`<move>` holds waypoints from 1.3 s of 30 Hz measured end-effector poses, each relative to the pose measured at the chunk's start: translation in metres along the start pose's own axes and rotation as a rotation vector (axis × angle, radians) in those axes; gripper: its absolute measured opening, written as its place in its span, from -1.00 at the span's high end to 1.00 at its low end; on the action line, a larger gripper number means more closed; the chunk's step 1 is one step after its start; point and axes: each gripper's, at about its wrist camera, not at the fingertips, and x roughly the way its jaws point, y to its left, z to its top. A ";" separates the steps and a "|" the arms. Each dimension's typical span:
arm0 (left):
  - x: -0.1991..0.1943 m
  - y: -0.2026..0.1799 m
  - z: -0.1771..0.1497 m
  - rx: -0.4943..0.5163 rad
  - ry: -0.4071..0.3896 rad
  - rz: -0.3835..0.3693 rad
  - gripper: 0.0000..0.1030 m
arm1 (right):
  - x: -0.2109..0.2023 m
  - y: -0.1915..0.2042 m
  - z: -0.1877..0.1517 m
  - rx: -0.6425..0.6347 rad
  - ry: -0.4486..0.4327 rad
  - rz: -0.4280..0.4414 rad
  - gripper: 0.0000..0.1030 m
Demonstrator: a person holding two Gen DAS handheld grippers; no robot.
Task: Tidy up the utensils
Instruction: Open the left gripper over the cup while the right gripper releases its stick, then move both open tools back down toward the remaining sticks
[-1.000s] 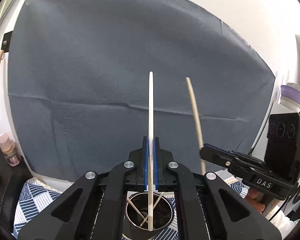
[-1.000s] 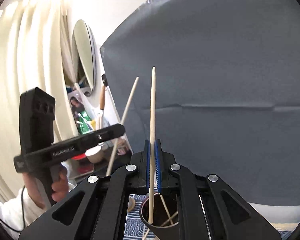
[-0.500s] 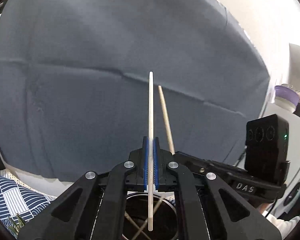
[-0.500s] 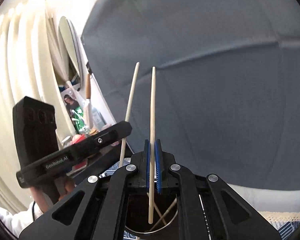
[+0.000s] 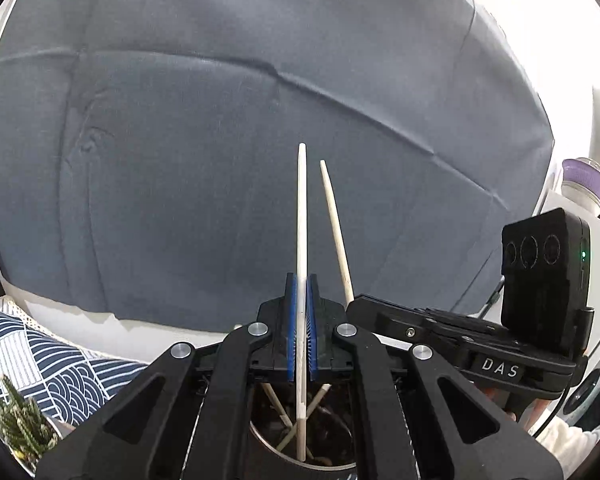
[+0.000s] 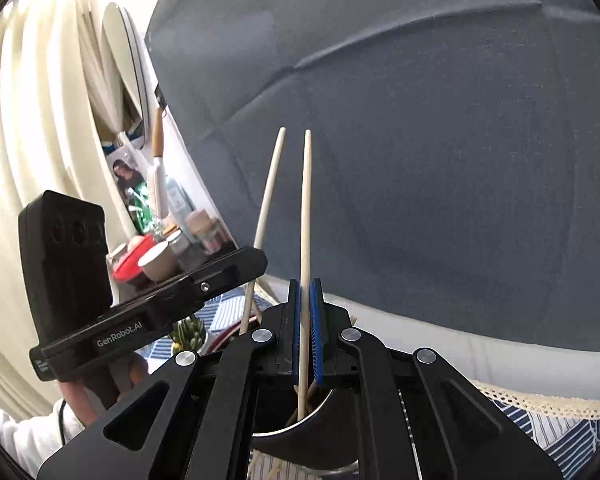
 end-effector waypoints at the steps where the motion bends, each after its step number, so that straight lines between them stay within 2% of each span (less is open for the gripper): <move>1: -0.002 -0.001 0.000 0.004 0.003 0.001 0.90 | 0.000 0.002 -0.001 -0.004 0.005 -0.007 0.90; 8: -0.030 -0.003 0.005 0.033 -0.001 0.042 0.86 | -0.023 0.008 0.000 -0.014 0.005 -0.076 0.83; 10: -0.039 -0.005 0.009 0.027 -0.007 0.054 0.67 | -0.031 0.009 0.001 -0.014 -0.003 -0.099 0.82; 11: -0.045 -0.005 0.010 0.025 -0.015 0.063 0.49 | -0.036 0.010 0.003 -0.014 -0.002 -0.109 0.75; 12: -0.053 -0.005 0.012 0.022 -0.022 0.070 0.36 | -0.040 0.012 0.005 -0.015 -0.003 -0.124 0.66; 14: -0.066 -0.006 0.014 0.025 -0.032 0.089 0.33 | -0.051 0.018 0.007 -0.029 -0.015 -0.160 0.21; 16: -0.081 -0.008 0.016 0.031 -0.037 0.102 0.24 | -0.064 0.022 0.008 -0.035 -0.027 -0.180 0.13; 18: -0.092 -0.012 0.017 0.041 -0.040 0.121 -0.01 | -0.078 0.031 0.010 -0.044 -0.037 -0.198 -0.05; 19: -0.098 -0.016 0.018 0.045 -0.041 0.133 -0.05 | -0.083 0.033 0.010 -0.049 -0.041 -0.209 -0.21; 20: -0.103 -0.019 0.018 0.045 -0.043 0.139 -0.18 | -0.090 0.038 0.010 -0.058 -0.050 -0.231 -0.41; 21: -0.109 -0.020 0.018 0.043 -0.044 0.142 -0.32 | -0.096 0.044 0.010 -0.062 -0.056 -0.247 -0.47; 23: -0.122 -0.023 0.018 0.044 -0.047 0.152 -0.45 | -0.107 0.052 0.010 -0.062 -0.069 -0.263 -0.52; 24: -0.128 -0.025 0.017 0.045 -0.048 0.157 -0.61 | -0.114 0.057 0.010 -0.064 -0.073 -0.266 -0.56; 25: -0.134 -0.027 0.017 0.049 -0.047 0.167 -0.67 | -0.118 0.061 0.010 -0.067 -0.074 -0.268 -0.65; 27: -0.144 -0.032 0.017 0.063 -0.047 0.186 -0.71 | -0.131 0.072 0.008 -0.075 -0.082 -0.278 -0.65; 28: -0.149 -0.034 0.016 0.063 -0.044 0.186 -0.83 | -0.138 0.079 0.008 -0.081 -0.086 -0.278 -0.66; 29: -0.156 -0.036 0.015 0.058 -0.047 0.188 -0.87 | -0.143 0.085 0.007 -0.087 -0.090 -0.283 -0.67; 32: -0.176 -0.039 0.011 0.032 -0.047 0.172 -0.88 | -0.157 0.101 0.004 -0.100 -0.098 -0.310 -0.71; 39: -0.212 -0.045 -0.004 0.023 -0.033 0.195 -0.88 | -0.183 0.126 -0.020 -0.080 -0.111 -0.349 -0.75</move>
